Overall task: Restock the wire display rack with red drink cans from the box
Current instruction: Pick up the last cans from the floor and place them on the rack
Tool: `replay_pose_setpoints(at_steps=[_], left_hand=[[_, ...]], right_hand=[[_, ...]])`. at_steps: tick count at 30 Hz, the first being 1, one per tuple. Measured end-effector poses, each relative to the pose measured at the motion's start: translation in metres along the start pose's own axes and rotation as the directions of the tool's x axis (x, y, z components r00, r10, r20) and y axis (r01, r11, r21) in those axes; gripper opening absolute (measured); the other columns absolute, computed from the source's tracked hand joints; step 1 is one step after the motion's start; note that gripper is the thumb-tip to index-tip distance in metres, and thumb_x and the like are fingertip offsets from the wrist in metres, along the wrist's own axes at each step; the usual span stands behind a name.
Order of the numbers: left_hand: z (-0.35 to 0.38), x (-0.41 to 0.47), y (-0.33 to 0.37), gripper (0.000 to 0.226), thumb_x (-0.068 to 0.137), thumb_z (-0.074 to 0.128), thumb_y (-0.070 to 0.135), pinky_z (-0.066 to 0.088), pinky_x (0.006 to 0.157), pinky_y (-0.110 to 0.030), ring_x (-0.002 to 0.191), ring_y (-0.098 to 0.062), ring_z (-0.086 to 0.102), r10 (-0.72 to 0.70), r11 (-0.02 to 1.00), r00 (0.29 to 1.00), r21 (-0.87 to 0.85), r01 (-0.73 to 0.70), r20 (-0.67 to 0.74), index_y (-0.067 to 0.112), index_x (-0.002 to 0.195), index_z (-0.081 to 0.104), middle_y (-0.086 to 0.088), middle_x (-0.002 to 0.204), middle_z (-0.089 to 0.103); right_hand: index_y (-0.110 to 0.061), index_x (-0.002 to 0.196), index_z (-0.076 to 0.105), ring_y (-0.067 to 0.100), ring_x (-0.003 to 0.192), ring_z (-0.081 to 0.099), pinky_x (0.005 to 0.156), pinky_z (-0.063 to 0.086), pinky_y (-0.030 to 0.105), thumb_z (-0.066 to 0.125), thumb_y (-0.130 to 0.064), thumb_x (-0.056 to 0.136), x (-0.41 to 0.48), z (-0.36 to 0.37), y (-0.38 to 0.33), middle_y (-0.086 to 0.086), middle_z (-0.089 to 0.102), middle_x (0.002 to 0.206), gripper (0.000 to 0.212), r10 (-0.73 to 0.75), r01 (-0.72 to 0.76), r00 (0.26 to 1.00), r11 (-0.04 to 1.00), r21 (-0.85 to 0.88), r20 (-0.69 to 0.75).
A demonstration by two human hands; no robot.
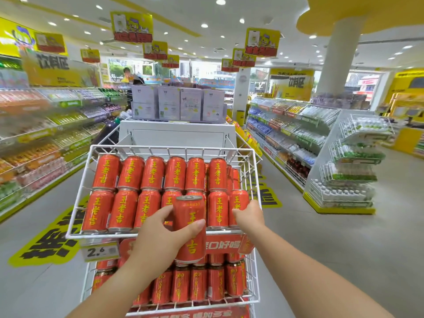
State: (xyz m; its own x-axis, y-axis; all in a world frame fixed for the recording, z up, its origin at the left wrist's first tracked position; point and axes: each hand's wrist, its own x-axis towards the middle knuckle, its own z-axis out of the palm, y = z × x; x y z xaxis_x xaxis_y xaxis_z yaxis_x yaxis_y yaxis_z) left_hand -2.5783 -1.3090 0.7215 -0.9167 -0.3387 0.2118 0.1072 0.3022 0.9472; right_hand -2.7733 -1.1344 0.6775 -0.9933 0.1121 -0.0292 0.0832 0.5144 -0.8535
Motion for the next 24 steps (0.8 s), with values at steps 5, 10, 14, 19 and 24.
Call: replay_pose_setpoints(at_steps=[5, 10, 14, 19, 24], left_hand=[[-0.002, -0.001, -0.006, 0.045, 0.065, 0.085, 0.049, 0.06, 0.082, -0.034, 0.088, -0.004, 0.074, -0.001, 1.0, 1.0, -0.028, 0.002, 0.031, 0.029, 0.104, 0.076, 0.014, 0.096, 0.078], [-0.002, 0.003, -0.019, 0.066, 0.06, 0.087, 0.063, 0.059, 0.087, -0.032, 0.101, -0.006, 0.072, -0.027, 0.999, 0.998, -0.028, 0.028, 0.057, 0.03, 0.115, 0.073, 0.015, 0.106, 0.077], [0.003, 0.006, -0.025, 0.072, 0.057, 0.088, 0.066, 0.059, 0.092, -0.038, 0.103, -0.007, 0.071, -0.039, 0.999, 0.997, -0.013, 0.04, 0.073, 0.031, 0.118, 0.072, 0.016, 0.108, 0.076], [0.008, 0.002, -0.018, 0.047, 0.066, 0.086, 0.055, 0.059, 0.09, -0.036, 0.098, -0.006, 0.072, -0.012, 1.0, 0.993, 0.012, 0.011, 0.12, 0.034, 0.107, 0.076, 0.017, 0.102, 0.077], [0.01, 0.0, -0.017, 0.055, 0.066, 0.088, 0.058, 0.06, 0.089, -0.036, 0.099, -0.009, 0.074, -0.007, 1.0, 0.991, -0.014, 0.009, 0.137, 0.031, 0.112, 0.075, 0.012, 0.106, 0.077]], right_hand=[[-0.011, 0.117, 0.05, 0.027, 0.095, 0.065, 0.085, 0.055, 0.042, 0.069, -0.024, 0.091, 0.012, 0.005, 0.002, 0.009, 0.065, 0.106, 0.035, 0.031, -0.031, 0.999, 1.0, -0.004, 0.032], [-0.011, 0.117, 0.052, 0.028, 0.099, 0.064, 0.085, 0.052, 0.038, 0.062, -0.028, 0.095, 0.02, 0.007, 0.004, 0.009, 0.065, 0.11, 0.029, 0.046, -0.041, 0.998, 0.992, -0.121, 0.043], [-0.005, 0.136, 0.04, 0.033, 0.118, 0.057, 0.094, 0.046, 0.039, 0.052, -0.028, 0.099, 0.022, 0.012, 0.0, 0.015, 0.056, 0.131, 0.045, 0.076, -0.058, 0.995, 0.967, -0.246, 0.067], [0.0, 0.144, 0.024, 0.033, 0.126, 0.052, 0.098, 0.046, 0.044, 0.055, -0.019, 0.097, 0.02, 0.021, 0.001, 0.015, 0.052, 0.139, 0.06, 0.061, -0.055, 0.998, 0.955, -0.292, 0.012], [-0.005, 0.117, 0.05, 0.029, 0.1, 0.063, 0.082, 0.053, 0.04, 0.061, -0.027, 0.097, 0.014, 0.019, 0.017, 0.01, 0.062, 0.11, 0.032, -0.103, 0.073, 0.99, 0.959, -0.274, -0.097]])
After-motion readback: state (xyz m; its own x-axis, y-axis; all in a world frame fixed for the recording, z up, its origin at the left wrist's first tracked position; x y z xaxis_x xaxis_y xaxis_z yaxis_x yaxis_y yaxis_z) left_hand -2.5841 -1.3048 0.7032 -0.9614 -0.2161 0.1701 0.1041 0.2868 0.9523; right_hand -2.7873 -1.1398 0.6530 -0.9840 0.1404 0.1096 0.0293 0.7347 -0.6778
